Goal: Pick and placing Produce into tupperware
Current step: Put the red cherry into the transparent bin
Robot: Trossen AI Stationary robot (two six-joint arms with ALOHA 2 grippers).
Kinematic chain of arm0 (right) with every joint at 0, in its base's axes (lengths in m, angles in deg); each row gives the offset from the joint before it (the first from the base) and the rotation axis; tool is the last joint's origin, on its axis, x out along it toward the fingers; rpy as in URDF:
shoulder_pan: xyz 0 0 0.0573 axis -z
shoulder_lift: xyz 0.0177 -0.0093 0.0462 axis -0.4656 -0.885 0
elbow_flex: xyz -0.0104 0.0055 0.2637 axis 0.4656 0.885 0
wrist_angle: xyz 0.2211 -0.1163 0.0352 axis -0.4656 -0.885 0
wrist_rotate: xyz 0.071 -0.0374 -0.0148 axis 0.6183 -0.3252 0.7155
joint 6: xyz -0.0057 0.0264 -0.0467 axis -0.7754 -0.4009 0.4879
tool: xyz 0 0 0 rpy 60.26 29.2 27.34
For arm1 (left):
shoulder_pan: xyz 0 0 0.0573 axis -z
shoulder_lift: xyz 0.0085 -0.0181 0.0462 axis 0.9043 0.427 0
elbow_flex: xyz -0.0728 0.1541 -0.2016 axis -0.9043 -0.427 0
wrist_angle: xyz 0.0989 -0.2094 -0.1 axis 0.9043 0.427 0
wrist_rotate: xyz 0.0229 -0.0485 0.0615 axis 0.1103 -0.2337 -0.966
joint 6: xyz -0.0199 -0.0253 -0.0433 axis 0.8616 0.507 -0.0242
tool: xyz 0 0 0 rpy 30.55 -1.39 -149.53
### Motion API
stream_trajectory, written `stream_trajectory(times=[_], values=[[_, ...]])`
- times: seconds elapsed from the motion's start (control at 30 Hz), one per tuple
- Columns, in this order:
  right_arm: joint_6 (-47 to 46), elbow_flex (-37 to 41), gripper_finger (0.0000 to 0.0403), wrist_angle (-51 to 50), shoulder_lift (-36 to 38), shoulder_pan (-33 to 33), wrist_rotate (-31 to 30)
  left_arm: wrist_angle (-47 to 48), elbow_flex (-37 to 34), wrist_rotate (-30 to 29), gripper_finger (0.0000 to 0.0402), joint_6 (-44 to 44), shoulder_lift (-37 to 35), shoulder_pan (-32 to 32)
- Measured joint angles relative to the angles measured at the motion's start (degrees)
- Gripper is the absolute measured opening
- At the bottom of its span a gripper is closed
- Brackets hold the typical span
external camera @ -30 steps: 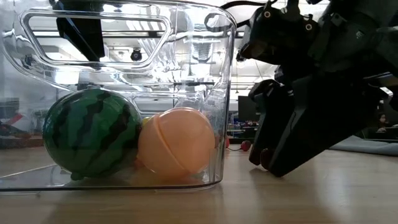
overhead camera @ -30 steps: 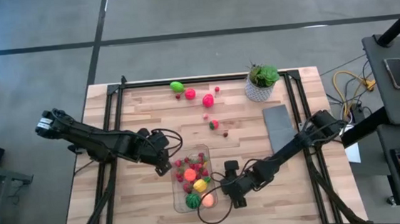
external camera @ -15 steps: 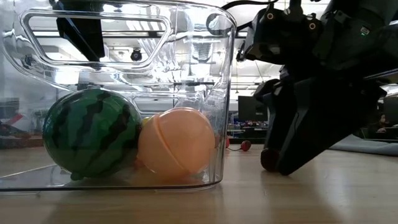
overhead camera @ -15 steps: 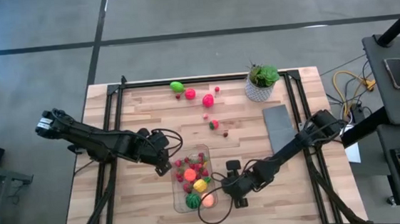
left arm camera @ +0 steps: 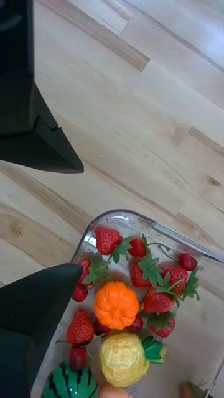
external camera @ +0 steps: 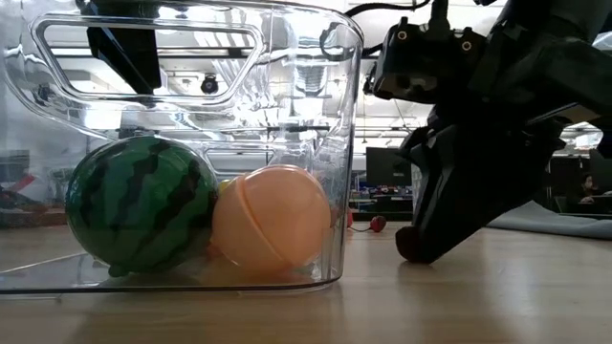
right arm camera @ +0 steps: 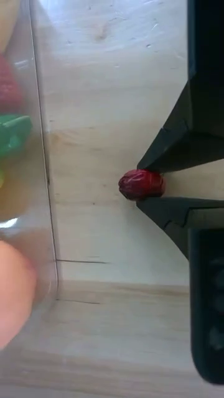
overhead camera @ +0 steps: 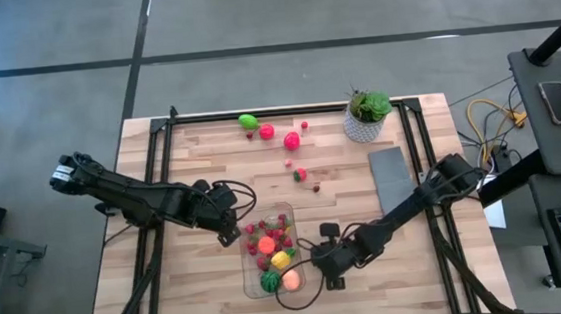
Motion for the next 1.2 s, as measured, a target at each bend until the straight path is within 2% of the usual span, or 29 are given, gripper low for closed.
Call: stream_trajectory(times=[0.13, 0.33, 0.47, 0.53, 0.6, 0.77, 0.9, 1.03, 1.2], values=[[-2.5, 0.2, 0.0051, -1.7, 1.5, 0.1, -0.5, 0.0, 0.0, 0.0, 0.0235, 0.0, 0.0, 0.0], [-5.8, -2.4, 0.005, -9.8, 8.5, 0.1, -5.5, -0.1, 0.0, 0.0, 0.0235, -0.1, 0.0, 0.0], [-0.2, -3.8, 0.005, -10.8, 14.7, 1.1, -10.6, -0.3, 0.0, -0.2, 0.0235, -0.1, 0.0, 0.0], [3.4, -3.8, 0.0052, -10.9, 16.6, 3.2, -10.6, -0.5, 0.0, -1.2, 0.0235, -0.1, 0.0, 0.0], [4.5, -3.6, 0.0055, -10.9, 17.4, 6.5, -6.9, -0.7, 0.0, -2.2, 0.0235, -0.1, 0.0, 0.0], [5.6, -5.6, 0.0061, -7.1, 15.5, 14.0, 6.7, -1.1, 0.0, -2.7, 0.0235, 0.1, 0.0, 0.0], [11.6, -11.3, 0.0064, -6.1, 11.1, 15.3, 9.4, -1.1, 0.0, -2.6, 0.0235, 0.5, 0.0, 0.0], [13.0, -17.8, 0.0074, -6.0, 6.3, 17.3, 15.6, -1.0, 0.0, -2.6, 0.0235, 1.6, 0.0, 0.0], [12.1, -22.0, 0.0132, -7.8, 2.2, 18.8, 20.2, -0.9, 0.0, -2.6, 0.0235, 4.9, 0.0, 0.0]])
